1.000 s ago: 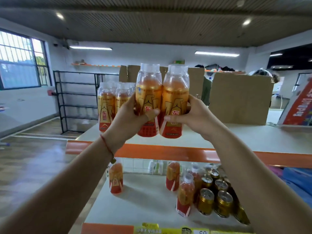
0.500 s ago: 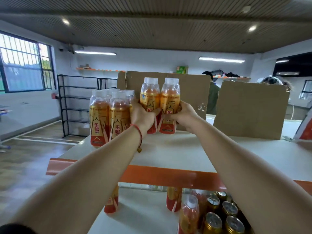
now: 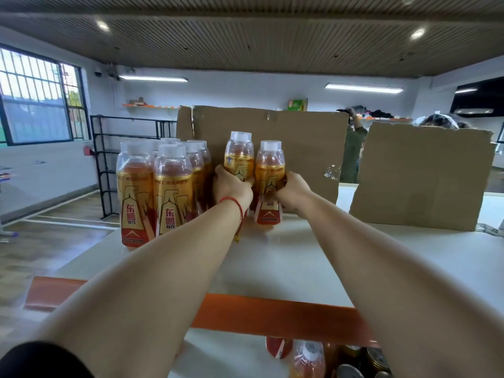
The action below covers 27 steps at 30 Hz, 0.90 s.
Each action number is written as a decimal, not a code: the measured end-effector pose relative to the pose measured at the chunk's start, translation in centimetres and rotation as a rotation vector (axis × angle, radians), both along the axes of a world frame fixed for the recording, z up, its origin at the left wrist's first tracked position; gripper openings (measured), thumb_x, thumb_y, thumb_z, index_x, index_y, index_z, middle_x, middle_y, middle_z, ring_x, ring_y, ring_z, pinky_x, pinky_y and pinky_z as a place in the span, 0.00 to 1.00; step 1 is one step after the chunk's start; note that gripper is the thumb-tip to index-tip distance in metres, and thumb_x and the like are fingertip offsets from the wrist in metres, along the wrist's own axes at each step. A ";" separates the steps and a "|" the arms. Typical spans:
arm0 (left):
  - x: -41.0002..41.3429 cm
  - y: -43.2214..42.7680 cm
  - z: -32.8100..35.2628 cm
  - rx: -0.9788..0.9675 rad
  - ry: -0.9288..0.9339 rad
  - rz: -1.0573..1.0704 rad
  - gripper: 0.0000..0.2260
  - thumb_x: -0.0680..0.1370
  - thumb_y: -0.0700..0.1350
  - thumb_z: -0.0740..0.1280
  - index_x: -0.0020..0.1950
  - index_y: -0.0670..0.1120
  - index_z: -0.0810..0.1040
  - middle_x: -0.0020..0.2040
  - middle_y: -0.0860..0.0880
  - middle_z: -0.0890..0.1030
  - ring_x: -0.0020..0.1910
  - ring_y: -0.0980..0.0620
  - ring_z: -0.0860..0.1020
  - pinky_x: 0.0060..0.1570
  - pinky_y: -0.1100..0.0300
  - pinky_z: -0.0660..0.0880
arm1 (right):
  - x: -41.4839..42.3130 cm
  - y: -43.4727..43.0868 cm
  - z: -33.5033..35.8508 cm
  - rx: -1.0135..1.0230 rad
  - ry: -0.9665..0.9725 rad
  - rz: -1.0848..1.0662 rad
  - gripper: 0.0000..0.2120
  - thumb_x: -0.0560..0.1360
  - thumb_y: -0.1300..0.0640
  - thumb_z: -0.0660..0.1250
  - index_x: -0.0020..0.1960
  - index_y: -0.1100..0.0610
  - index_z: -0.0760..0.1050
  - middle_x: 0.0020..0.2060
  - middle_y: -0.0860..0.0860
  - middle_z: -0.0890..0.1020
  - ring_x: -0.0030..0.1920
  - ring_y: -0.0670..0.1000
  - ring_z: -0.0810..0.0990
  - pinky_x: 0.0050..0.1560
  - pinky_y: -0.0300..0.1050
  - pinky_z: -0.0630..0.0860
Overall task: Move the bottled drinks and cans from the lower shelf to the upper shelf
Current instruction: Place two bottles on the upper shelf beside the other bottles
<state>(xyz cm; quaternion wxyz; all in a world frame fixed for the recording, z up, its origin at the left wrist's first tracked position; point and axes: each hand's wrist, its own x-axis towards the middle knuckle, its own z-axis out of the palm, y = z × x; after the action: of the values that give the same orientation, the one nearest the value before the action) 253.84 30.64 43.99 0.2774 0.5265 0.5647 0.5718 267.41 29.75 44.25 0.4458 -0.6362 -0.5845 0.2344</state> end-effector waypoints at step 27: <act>1.1 1.5 -2.2 -0.145 0.121 0.088 0.34 0.76 0.43 0.72 0.77 0.44 0.57 0.73 0.39 0.66 0.69 0.37 0.70 0.62 0.44 0.73 | 0.3 3.8 -2.6 0.089 0.063 -0.005 0.37 0.59 0.53 0.83 0.63 0.55 0.71 0.55 0.52 0.82 0.55 0.56 0.81 0.57 0.57 0.80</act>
<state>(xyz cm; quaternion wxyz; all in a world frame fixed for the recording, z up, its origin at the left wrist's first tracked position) 254.97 32.13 41.77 0.2548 0.5136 0.6428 0.5080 267.68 33.53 41.65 0.4924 -0.6095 -0.5784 0.2271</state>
